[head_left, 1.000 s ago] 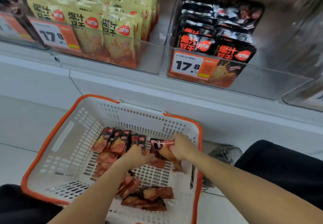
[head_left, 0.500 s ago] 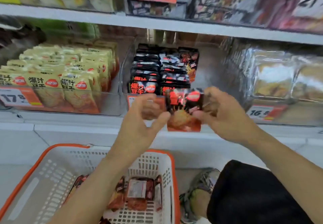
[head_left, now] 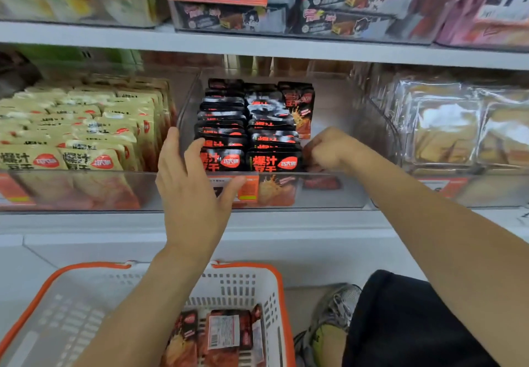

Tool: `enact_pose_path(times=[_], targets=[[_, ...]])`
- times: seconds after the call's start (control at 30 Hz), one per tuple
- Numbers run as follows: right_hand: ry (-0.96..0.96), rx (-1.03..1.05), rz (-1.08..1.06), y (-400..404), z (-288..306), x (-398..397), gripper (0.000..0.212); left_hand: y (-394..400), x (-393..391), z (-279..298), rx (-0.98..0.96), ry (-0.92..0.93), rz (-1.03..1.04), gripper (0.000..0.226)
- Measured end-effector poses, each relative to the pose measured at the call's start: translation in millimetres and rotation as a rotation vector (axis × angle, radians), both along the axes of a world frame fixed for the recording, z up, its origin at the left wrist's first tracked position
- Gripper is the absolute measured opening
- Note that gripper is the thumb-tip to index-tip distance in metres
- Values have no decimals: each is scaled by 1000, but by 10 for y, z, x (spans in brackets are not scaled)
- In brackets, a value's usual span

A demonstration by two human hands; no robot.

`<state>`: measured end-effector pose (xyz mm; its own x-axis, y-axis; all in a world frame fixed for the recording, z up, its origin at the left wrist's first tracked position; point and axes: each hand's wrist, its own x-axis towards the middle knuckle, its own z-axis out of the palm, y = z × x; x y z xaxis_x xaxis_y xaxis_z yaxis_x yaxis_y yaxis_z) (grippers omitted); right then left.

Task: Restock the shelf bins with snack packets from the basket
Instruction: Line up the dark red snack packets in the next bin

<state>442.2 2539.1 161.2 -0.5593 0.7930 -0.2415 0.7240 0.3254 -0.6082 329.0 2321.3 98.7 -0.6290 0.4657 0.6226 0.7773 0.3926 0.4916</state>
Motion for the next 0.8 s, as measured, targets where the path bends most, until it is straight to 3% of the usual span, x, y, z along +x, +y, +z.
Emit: enact_pose_path(times=[0.07,0.17,0.3,0.5,0.57,0.8], targets=[[-172,-11,118,90,11,-83,35,-18,-25,-27,11,8,-11,72],[-282,-16,213,256,51,-141,59,-37,-34,-53,23,9,-25,71],[-544,375,383,388,17,-171,76,-5,-28,-66,26,23,-13,70],[-660,307,444,514,10,-224,106,3,-12,-70,29,26,-13,71],[-702,286,429,515,29,-231,104,-2,-8,-66,31,25,-9,70],[-596,544,342,462,447,-118,49,-18,-10,-57,23,21,-21,69]])
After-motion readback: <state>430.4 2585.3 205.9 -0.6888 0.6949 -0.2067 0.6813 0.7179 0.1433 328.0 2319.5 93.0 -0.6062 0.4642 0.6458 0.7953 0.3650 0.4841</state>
